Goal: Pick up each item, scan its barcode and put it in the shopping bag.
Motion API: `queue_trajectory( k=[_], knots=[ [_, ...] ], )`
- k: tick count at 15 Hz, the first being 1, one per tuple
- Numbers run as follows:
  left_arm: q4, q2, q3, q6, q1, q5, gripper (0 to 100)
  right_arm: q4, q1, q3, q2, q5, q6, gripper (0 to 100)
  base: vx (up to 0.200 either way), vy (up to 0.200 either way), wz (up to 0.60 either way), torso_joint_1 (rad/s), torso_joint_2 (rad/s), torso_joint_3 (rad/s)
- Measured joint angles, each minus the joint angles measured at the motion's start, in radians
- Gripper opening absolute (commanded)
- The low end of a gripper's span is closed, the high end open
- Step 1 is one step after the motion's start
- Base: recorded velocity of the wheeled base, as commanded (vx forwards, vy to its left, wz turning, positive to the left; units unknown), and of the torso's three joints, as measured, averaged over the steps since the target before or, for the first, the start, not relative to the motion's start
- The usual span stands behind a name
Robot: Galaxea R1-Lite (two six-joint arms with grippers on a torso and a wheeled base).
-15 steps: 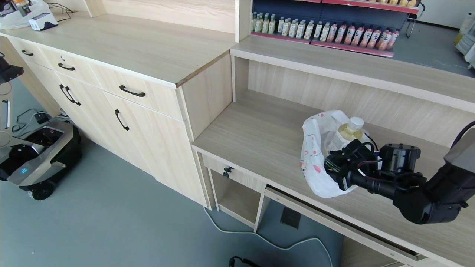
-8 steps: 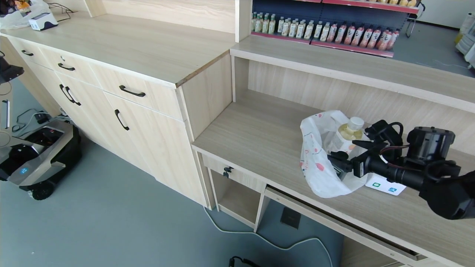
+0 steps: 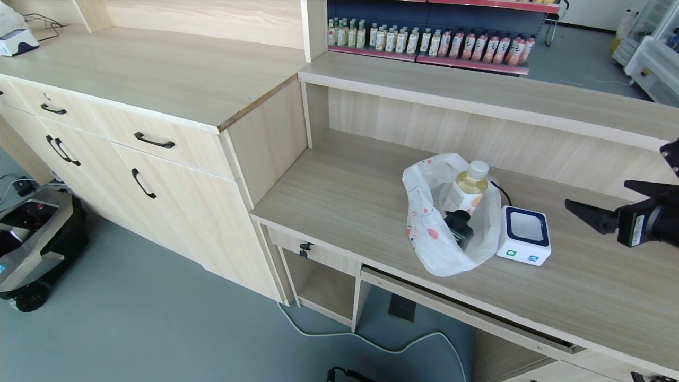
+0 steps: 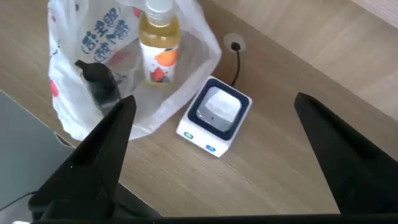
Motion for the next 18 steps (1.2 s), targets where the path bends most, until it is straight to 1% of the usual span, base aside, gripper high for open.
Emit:
queue_trajectory(
  k=[2,5,7,9,10,13,16,18],
  knots=[
    [0.001,0.0,0.0,0.0,0.001,0.0,100,0.053,-0.023,0.0,-0.089,-0.074,0.008,100,0.0,0.0,-0.6,-0.002,0.0,0.007],
    [0.001,0.0,0.0,0.001,0.001,0.0,100,0.061,-0.033,0.003,-0.163,-0.143,0.037,100,0.0,0.0,-0.6,0.001,0.0,0.001],
    [0.001,0.0,0.0,0.0,0.001,0.0,100,0.057,-0.035,0.032,-0.194,-0.181,0.049,100,0.0,0.0,0.0,0.0,0.0,0.0],
    [0.001,0.0,0.0,0.0,0.001,0.0,100,0.052,-0.035,0.078,-0.232,-0.188,0.128,100,0.0,0.0,0.0,0.0,0.0,0.0],
    [0.001,0.0,0.0,0.0,0.001,0.0,100,0.049,-0.035,0.109,-0.256,-0.19,0.147,100,0.0,0.0,0.0,0.0,0.0,0.0],
    [0.001,0.0,0.0,0.0,0.001,0.0,100,0.054,-0.04,0.254,-0.382,-0.19,0.153,100,0.0,0.0,0.0,0.0,0.0,0.0],
    [0.001,0.0,0.0,0.001,0.001,0.0,100,0.061,-0.04,0.416,-0.56,-0.19,0.104,100,0.0,0.0,-0.6,-0.001,0.0,-0.001],
    [0.0,0.0,0.0,0.001,0.0,0.0,100,0.07,-0.024,0.51,-0.659,-0.187,0.107,100,0.0,0.0,0.0,0.0,0.0,0.0]
  ],
)
